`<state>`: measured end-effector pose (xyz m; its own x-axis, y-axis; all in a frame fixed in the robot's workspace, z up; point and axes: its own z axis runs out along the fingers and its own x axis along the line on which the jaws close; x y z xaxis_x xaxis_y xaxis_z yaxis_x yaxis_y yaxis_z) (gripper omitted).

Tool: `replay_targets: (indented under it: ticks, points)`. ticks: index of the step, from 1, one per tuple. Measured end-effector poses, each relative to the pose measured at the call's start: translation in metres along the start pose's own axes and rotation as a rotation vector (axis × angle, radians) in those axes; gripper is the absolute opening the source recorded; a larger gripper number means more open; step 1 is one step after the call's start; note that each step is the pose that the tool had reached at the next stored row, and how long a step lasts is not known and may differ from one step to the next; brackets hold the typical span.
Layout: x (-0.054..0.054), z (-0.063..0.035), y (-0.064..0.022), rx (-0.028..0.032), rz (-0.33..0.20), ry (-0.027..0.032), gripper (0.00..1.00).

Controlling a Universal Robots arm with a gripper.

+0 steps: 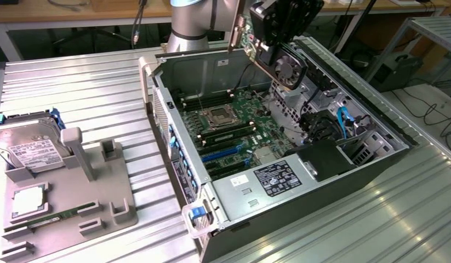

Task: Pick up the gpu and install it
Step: 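Insert the gpu into the slot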

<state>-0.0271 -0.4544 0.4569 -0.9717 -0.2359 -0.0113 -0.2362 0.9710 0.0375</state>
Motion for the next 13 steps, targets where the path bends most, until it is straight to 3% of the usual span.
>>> replay_targets:
  ticks: [13]
  points:
    - [0.0000,0.0000,0.0000,-0.0005,-0.052,0.0020,0.27]
